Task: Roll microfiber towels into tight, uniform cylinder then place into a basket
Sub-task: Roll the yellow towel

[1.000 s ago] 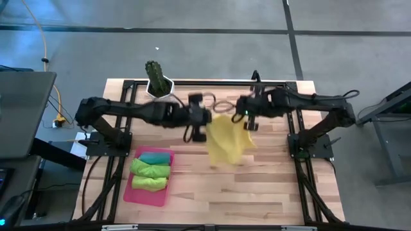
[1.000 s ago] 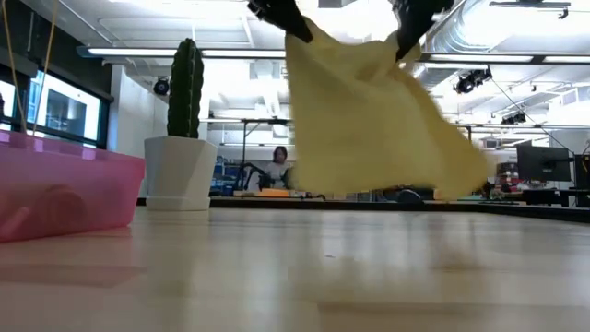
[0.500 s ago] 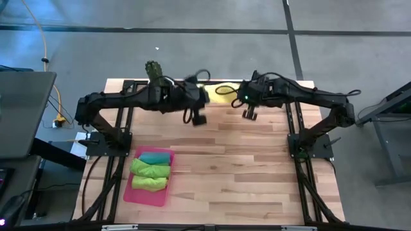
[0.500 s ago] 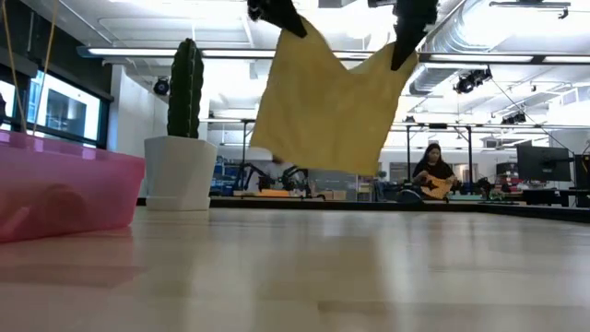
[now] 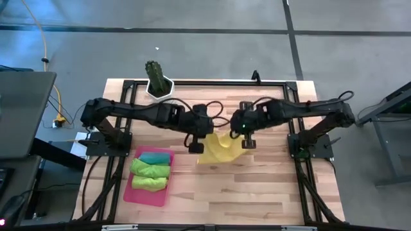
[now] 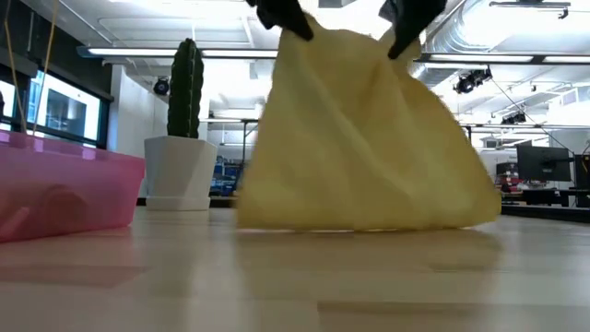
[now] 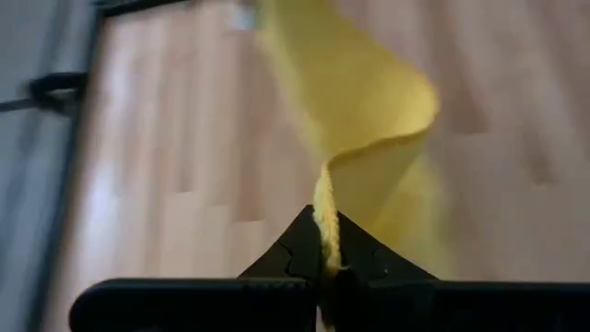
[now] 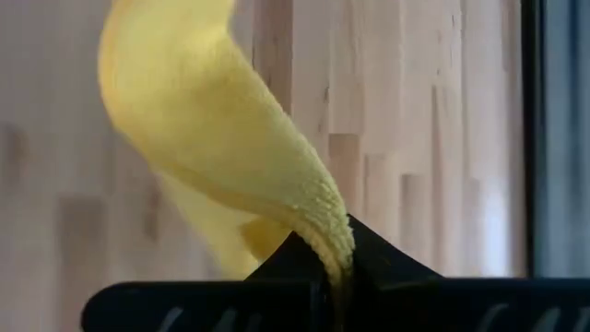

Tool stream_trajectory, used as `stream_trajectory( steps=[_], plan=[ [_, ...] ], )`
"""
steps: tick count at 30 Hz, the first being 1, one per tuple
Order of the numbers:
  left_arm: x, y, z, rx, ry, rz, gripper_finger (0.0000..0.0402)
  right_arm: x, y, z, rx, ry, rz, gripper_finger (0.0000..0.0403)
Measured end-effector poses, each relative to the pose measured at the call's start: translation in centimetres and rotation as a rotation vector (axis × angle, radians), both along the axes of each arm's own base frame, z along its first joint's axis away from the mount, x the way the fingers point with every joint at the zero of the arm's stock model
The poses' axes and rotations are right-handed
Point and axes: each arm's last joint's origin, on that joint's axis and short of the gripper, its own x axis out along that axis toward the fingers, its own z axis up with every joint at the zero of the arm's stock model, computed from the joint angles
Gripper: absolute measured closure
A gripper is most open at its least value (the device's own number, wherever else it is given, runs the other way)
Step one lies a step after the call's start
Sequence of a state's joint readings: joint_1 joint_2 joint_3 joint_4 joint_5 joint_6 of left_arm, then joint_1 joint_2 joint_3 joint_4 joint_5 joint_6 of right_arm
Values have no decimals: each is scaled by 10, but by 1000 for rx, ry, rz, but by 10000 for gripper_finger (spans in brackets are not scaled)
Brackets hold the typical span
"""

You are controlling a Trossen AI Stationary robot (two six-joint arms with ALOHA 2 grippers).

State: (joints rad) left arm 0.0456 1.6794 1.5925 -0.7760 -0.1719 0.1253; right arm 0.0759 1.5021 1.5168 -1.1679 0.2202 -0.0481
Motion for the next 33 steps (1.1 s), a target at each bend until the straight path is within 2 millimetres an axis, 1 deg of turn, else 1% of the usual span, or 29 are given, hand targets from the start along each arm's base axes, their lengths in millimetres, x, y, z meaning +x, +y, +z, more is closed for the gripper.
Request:
stream_trajectory(
  steps=[1, 3, 6, 9, 11, 14, 17, 20, 23, 25, 26, 28, 30, 33],
  plan=[
    [-1, 5, 0, 30, 5, 23, 401, 0, 0, -4, -40, 14, 23, 403],
    [-4, 19, 0, 70, 27, 87, 401, -5, -9, -9, -108, 66, 14, 403],
    [-13, 47, 6, 93, 22, 171, 401, -13, -35, -7, -126, 100, -68, 403],
    [-22, 73, 12, 123, 12, 222, 401, -18, -61, -3, -121, 80, -145, 403],
    [-26, 88, 12, 146, 21, 254, 401, -20, -77, -2, -153, 75, -189, 403],
    [-29, 102, 12, 222, 42, 286, 401, -21, -96, 2, -273, 64, -252, 403],
    [-30, 112, 17, 374, 54, 318, 401, -21, -108, 7, -471, 79, -309, 403],
    [-25, 119, 28, 546, 19, 355, 401, -19, -117, 14, -682, 103, -347, 403],
    [-25, 126, 44, 657, -59, 373, 401, -17, -126, 21, -797, 116, -354, 403],
    [-25, 125, 52, 659, -119, 360, 401, -18, -131, 21, -773, 98, -358, 403],
    [-28, 125, 52, 633, -127, 342, 401, -19, -132, 19, -722, 82, -354, 403],
    [-31, 121, 49, 539, -127, 288, 401, -22, -130, 12, -554, 63, -323, 403],
    [-34, 114, 38, 402, -73, 226, 401, -25, -125, 6, -362, 51, -288, 403],
    [-30, 97, 10, 236, 13, 174, 401, -25, -114, -9, -188, 32, -253, 403]
  ],
)
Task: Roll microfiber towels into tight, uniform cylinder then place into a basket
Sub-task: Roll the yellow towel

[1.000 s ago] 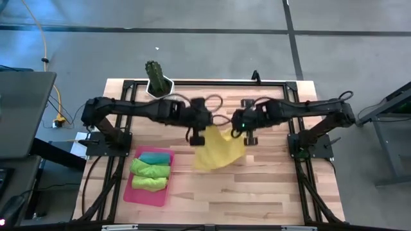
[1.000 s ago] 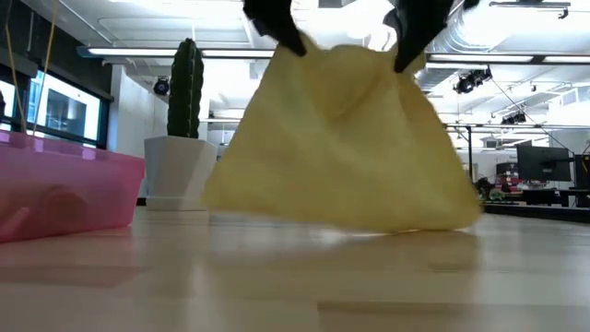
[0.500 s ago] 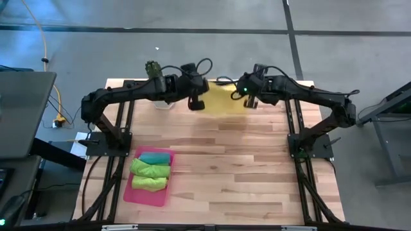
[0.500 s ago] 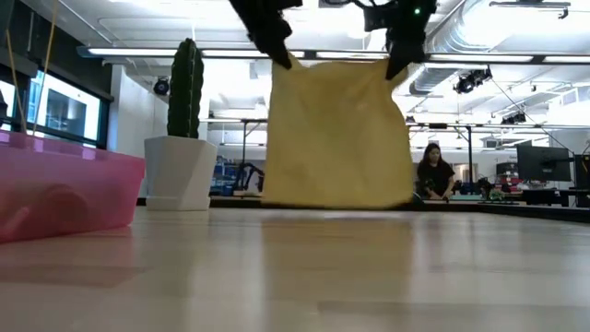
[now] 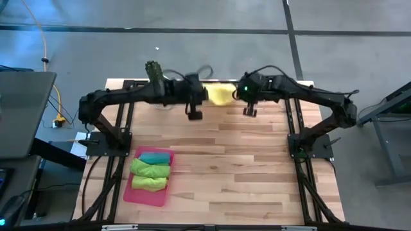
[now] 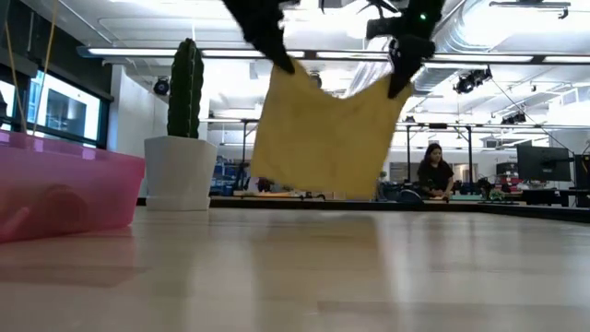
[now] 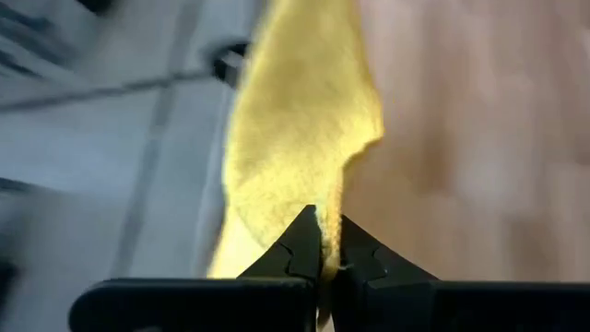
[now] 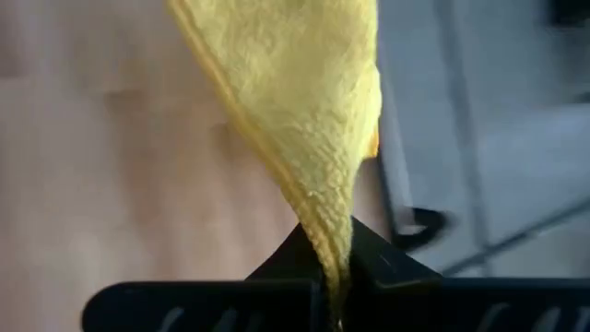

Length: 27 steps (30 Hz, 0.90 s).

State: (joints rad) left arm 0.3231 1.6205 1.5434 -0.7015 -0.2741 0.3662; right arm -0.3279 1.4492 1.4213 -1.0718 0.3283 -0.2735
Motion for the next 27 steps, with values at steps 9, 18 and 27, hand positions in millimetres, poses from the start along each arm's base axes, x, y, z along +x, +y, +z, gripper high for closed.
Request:
stream_trajectory(
  steps=[9, 18, 27],
  plan=[
    [10, -63, -75, -154, 76, -143, 401, 0, 57, -89, 180, 132, 105, 403],
    [8, -107, -104, -250, 58, -137, 401, -5, 111, -123, 224, 105, 138, 403],
    [6, -136, -117, -335, 11, -103, 401, -4, 151, -121, 270, 8, 166, 403]
  ],
)
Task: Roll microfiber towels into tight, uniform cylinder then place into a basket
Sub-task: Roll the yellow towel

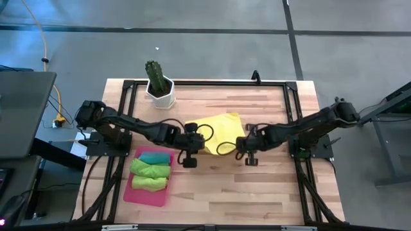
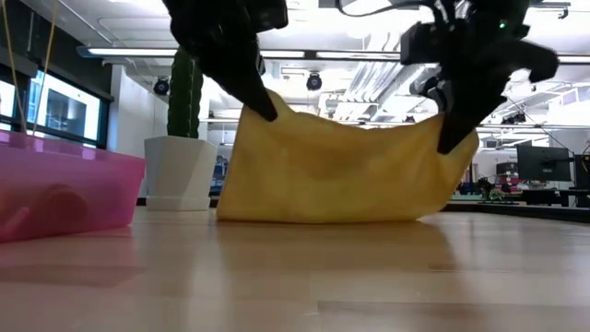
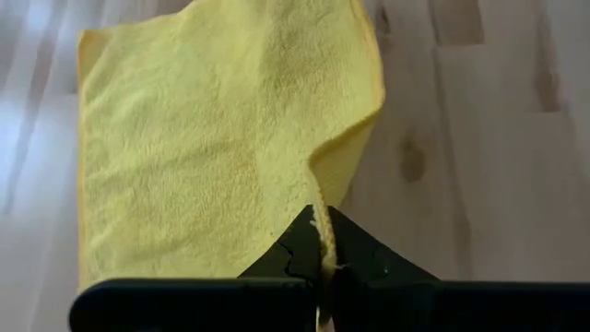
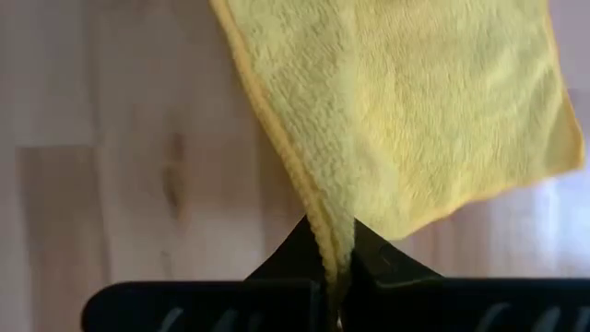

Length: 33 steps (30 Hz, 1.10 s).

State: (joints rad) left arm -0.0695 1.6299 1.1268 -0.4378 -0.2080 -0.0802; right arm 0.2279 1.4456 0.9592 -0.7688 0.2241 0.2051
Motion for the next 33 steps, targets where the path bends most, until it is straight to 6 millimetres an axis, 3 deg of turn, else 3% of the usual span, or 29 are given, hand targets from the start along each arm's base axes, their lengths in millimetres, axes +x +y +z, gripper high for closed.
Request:
stream_trajectory(
  steps=[9, 19, 33],
  plan=[
    [0, -23, 2, -27, -38, -5, 401, -2, 27, 2, 56, -63, -2, 403],
    [-2, -36, 1, -49, -42, -18, 401, -7, 42, 2, 89, -74, -14, 399],
    [-2, -38, 1, -109, -45, 19, 402, -13, 56, 2, 122, -79, -36, 283]
  ],
)
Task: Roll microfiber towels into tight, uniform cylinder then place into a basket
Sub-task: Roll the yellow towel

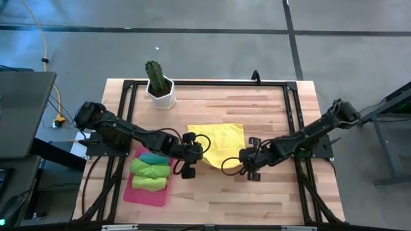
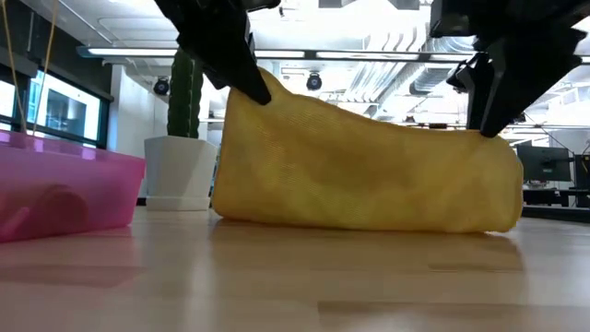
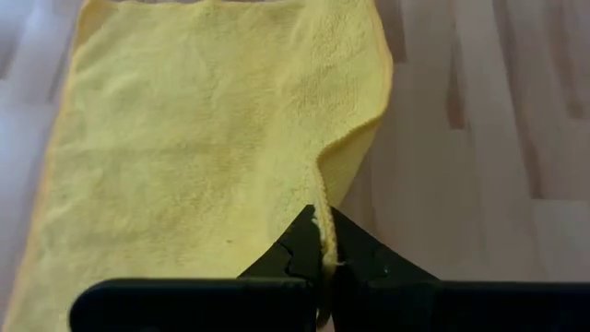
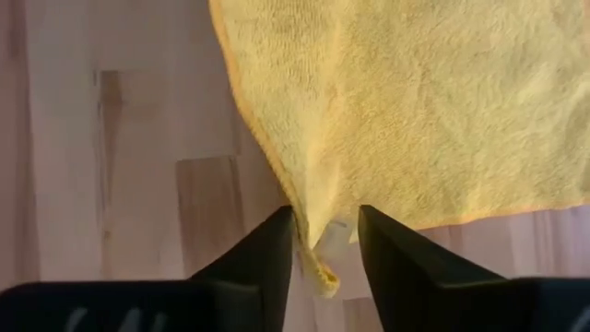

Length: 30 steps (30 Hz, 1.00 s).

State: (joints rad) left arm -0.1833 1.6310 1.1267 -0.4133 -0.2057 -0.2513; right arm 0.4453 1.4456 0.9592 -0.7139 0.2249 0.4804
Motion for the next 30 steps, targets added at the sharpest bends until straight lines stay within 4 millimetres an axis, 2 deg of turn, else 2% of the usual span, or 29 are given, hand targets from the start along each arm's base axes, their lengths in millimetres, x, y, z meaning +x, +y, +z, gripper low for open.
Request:
stream_trajectory(
  steps=[11, 15, 22, 26, 30],
  plan=[
    [-3, -17, 0, -35, 2, -43, 402, -12, 24, 0, 4, -5, 83, 274],
    [-5, -23, 0, -42, 0, -43, 401, -14, 36, -2, -6, -82, 117, 274],
    [-1, -28, -10, -26, 22, -26, 402, -23, 44, -32, 37, -203, 158, 274],
    [4, -29, -25, -21, 58, -22, 401, -31, 41, -53, 78, -222, 124, 274],
    [11, -32, -42, -36, 92, -26, 401, -38, 41, -65, 119, -236, 138, 274]
  ],
)
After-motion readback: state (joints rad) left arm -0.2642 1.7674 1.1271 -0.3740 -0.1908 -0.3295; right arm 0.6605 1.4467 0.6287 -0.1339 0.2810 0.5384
